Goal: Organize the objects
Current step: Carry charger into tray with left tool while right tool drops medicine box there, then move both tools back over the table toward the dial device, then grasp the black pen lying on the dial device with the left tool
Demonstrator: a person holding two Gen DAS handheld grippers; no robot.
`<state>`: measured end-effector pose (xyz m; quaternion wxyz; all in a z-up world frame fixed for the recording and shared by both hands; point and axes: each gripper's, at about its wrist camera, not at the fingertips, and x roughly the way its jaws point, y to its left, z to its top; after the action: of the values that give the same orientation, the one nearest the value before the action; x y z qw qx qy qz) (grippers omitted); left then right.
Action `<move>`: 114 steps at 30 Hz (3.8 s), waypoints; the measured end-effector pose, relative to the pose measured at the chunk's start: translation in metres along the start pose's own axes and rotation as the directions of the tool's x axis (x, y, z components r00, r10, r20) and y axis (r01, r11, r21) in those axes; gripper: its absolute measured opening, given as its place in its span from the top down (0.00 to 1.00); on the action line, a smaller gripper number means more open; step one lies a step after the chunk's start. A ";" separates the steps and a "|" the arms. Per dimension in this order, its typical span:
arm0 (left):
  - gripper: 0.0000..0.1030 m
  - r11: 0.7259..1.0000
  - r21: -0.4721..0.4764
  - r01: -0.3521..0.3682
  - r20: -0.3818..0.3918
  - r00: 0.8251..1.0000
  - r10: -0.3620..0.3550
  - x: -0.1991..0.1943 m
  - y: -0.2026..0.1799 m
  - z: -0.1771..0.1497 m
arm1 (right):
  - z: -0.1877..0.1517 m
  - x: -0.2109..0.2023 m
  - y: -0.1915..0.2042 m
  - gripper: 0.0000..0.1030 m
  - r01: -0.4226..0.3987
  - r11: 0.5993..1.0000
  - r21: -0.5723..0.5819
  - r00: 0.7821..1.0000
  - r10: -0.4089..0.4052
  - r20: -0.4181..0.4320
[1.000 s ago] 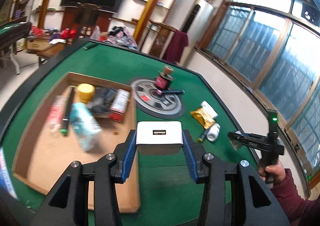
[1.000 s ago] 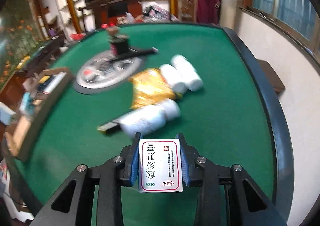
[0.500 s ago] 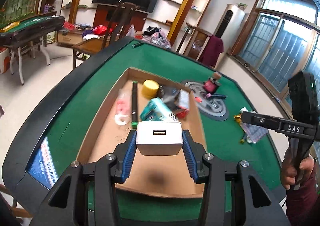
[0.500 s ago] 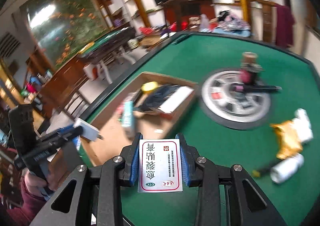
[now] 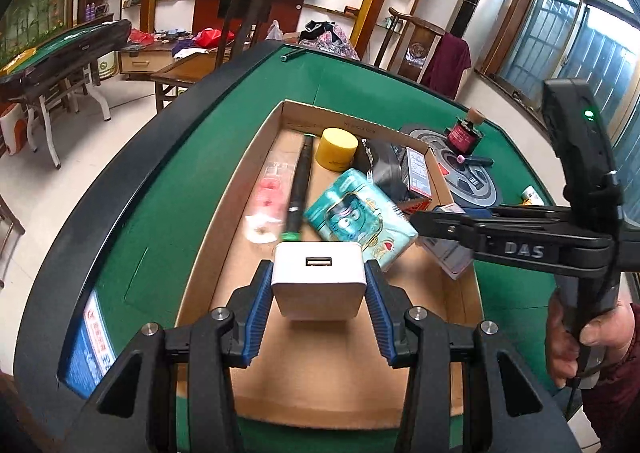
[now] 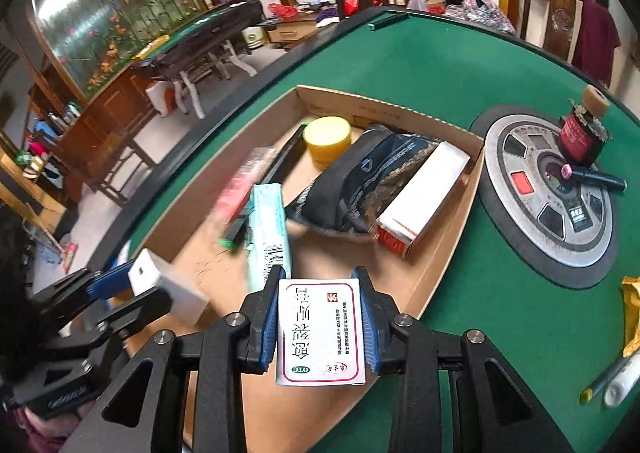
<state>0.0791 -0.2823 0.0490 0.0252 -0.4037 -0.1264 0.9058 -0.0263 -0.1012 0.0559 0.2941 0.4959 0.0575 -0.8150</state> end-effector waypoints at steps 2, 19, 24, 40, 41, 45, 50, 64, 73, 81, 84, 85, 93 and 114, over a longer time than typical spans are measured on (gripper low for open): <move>0.57 1.000 0.003 0.002 -0.003 1.000 -0.002 0.004 -0.001 0.003 | 0.004 0.006 -0.003 0.64 0.006 1.000 0.010 1.000 -0.006 -0.012; 0.23 0.993 -0.107 0.047 0.035 0.998 -0.044 -0.017 0.008 0.010 | 0.002 -0.022 -0.011 0.40 0.036 0.999 0.036 0.997 -0.039 0.067; 0.14 0.989 -0.123 0.084 0.074 0.994 -0.076 -0.036 -0.005 0.009 | -0.012 -0.061 -0.035 0.21 0.054 0.996 0.073 0.984 -0.066 0.163; 0.13 0.952 0.161 0.262 0.010 0.964 -0.267 -0.006 -0.151 0.035 | -0.085 -0.160 -0.228 0.19 0.143 0.872 0.468 0.914 -0.298 0.276; 0.13 0.943 0.201 0.264 0.018 0.962 -0.273 -0.001 -0.165 0.040 | -0.088 -0.164 -0.239 0.19 0.149 0.860 0.487 0.905 -0.317 0.283; 0.13 0.907 0.323 0.270 -0.001 0.959 -0.285 0.034 -0.217 0.068 | -0.098 -0.177 -0.282 0.18 0.187 0.814 0.550 0.860 -0.406 0.309; 0.13 0.849 0.460 0.261 -0.079 0.964 -0.254 0.096 -0.286 0.096 | -0.109 -0.184 -0.322 0.18 0.183 0.782 0.596 0.839 -0.440 0.319; 0.21 0.709 0.632 0.311 -0.221 0.950 -0.220 0.245 -0.359 0.127 | -0.128 -0.183 -0.356 0.17 0.057 0.750 0.658 0.868 -0.363 0.338; 0.22 0.719 0.627 0.302 -0.259 0.950 -0.173 0.284 -0.354 0.124 | -0.123 -0.174 -0.353 0.16 0.049 0.767 0.640 0.886 -0.329 0.326; 1.00 0.724 0.644 0.247 -0.291 0.954 -0.067 0.280 -0.356 0.105 | -0.128 -0.167 -0.361 0.16 0.024 0.744 0.668 0.902 -0.304 0.306; 1.00 0.736 0.629 0.250 -0.297 0.952 -0.070 0.270 -0.347 0.096 | -0.131 -0.166 -0.365 0.16 0.015 0.736 0.677 0.907 -0.295 0.302; 1.00 0.740 0.622 0.256 -0.306 0.949 -0.071 0.266 -0.344 0.094 | -0.131 -0.166 -0.365 0.16 0.015 0.735 0.678 0.907 -0.296 0.300; 0.43 0.787 0.550 0.279 -0.196 0.959 -0.203 0.258 -0.338 0.131 | -0.127 -0.166 -0.356 0.16 0.025 0.752 0.659 0.906 -0.295 0.302; 0.29 0.767 0.628 0.134 -0.192 0.981 -0.015 0.306 -0.365 0.121 | -0.125 -0.150 -0.354 0.16 0.016 0.760 0.650 0.929 -0.252 0.272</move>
<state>-0.2362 0.0908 -0.0041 0.2078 -0.4441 0.1750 0.8538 -0.0688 0.3009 0.0498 0.0538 0.4106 -0.2382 -0.8785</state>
